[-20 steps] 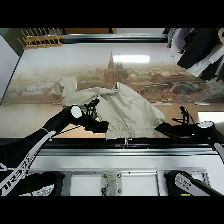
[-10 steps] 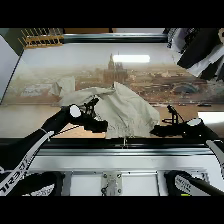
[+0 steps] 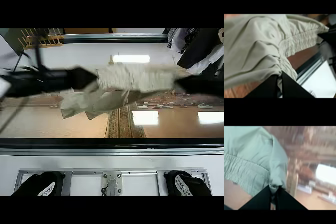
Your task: Fold the clothes and pants, and hang the long-sleeved shirts on hangers.
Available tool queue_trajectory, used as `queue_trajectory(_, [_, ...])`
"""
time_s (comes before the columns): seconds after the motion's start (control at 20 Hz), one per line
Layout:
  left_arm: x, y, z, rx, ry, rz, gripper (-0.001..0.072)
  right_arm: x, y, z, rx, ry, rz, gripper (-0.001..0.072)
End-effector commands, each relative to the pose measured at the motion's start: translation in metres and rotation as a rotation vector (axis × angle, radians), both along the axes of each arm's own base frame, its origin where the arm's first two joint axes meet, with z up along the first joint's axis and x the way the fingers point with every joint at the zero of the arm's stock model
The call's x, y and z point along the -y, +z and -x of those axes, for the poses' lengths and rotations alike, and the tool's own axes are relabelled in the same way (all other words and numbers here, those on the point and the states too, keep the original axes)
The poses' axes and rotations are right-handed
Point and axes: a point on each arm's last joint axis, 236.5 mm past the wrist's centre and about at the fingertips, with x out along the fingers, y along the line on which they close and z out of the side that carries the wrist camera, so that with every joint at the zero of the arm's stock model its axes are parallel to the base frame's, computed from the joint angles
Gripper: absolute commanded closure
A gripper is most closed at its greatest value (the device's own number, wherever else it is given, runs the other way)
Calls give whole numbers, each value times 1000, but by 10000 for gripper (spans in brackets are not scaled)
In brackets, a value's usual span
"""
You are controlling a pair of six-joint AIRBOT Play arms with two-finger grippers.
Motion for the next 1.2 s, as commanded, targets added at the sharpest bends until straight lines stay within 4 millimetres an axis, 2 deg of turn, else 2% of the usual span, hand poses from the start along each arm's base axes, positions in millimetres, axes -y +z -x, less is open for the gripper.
queue_trajectory(0.0, [-20,184,77,421,14,235,699,-28,185,70,442,7,-85,707])
queue_trajectory(0.05, [-24,220,100,509,2,296,699,-37,220,91,541,29,-115,706])
queue_trajectory(0.1, [-27,248,121,579,-14,347,699,-45,251,113,635,50,-148,707])
queue_trajectory(0.15, [-31,273,140,652,-30,391,699,-50,274,129,702,67,-182,707])
queue_trajectory(0.25, [-37,310,167,741,-58,468,699,-56,311,161,824,85,-246,707])
queue_trajectory(0.4, [-45,343,186,809,-71,564,699,-52,343,189,947,60,-313,707])
queue_trajectory(0.55, [-51,350,186,825,-43,614,699,-50,355,205,998,49,-342,707])
queue_trajectory(0.6, [-56,347,181,832,-12,615,699,-50,355,205,992,49,-349,707])
queue_trajectory(0.7, [-66,330,158,836,88,575,699,-51,350,198,948,56,-371,707])
queue_trajectory(0.8, [-74,299,121,769,193,516,699,-53,334,173,842,72,-389,707])
queue_trajectory(0.95, [-88,230,40,578,343,427,699,-51,293,107,627,90,-404,707])
queue_trajectory(1.05, [-96,172,-21,439,418,339,699,-52,252,46,466,103,-403,707])
queue_trajectory(1.15, [-97,114,-79,320,458,262,699,-67,197,-22,317,110,-365,707])
